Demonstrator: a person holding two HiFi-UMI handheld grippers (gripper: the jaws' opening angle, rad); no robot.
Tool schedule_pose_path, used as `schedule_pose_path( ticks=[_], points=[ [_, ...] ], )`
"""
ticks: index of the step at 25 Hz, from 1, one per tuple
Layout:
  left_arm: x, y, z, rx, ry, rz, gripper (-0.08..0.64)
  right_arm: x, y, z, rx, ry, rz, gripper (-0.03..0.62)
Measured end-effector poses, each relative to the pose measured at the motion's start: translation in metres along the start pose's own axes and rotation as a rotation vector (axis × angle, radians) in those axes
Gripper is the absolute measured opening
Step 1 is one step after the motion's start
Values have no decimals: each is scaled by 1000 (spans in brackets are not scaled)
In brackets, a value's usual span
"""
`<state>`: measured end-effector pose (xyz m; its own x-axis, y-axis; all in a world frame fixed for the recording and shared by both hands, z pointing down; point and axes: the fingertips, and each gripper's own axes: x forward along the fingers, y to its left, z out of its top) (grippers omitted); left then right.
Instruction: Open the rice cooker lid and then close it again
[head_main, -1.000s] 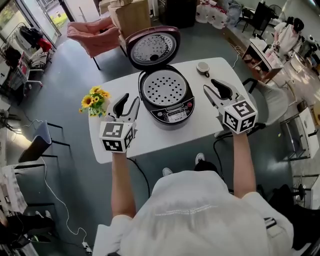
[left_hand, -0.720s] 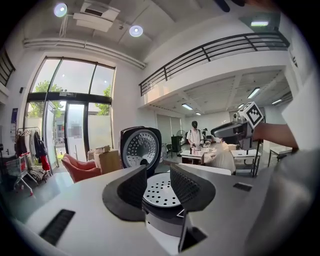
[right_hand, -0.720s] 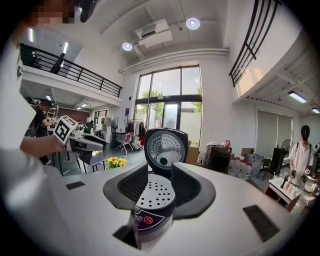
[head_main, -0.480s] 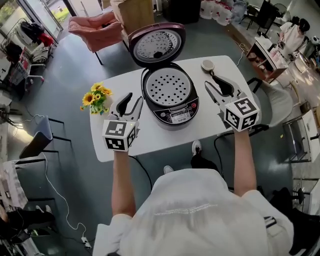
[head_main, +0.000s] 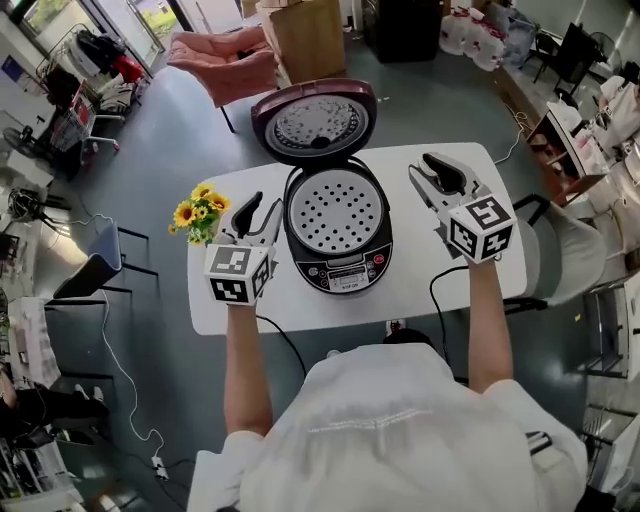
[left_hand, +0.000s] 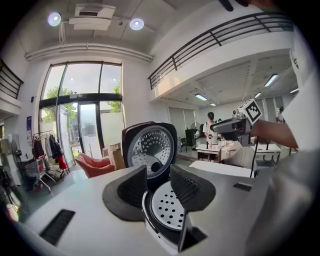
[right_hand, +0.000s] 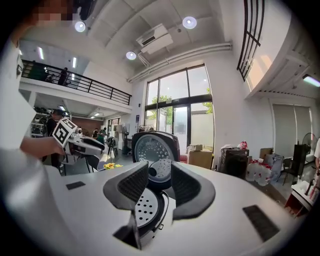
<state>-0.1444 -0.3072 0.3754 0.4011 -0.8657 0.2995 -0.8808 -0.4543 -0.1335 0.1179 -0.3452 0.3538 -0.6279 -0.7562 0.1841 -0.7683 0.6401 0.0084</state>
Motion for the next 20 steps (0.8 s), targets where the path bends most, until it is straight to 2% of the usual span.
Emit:
schedule_pose_path(
  ticks=[9, 13, 16, 20],
  points=[
    [37, -9, 7, -32, 64, 84, 160, 32, -61, -2, 25, 2, 110, 150],
    [47, 4, 9, -49, 58, 125, 160, 50, -74, 1, -9, 6, 145, 150],
    [59, 16, 9, -61, 50, 114, 160, 61, -75, 7, -30, -4, 153, 150],
    [74, 38, 20, -25, 38, 73, 160, 80, -70, 17, -49, -8, 145, 150]
  ],
)
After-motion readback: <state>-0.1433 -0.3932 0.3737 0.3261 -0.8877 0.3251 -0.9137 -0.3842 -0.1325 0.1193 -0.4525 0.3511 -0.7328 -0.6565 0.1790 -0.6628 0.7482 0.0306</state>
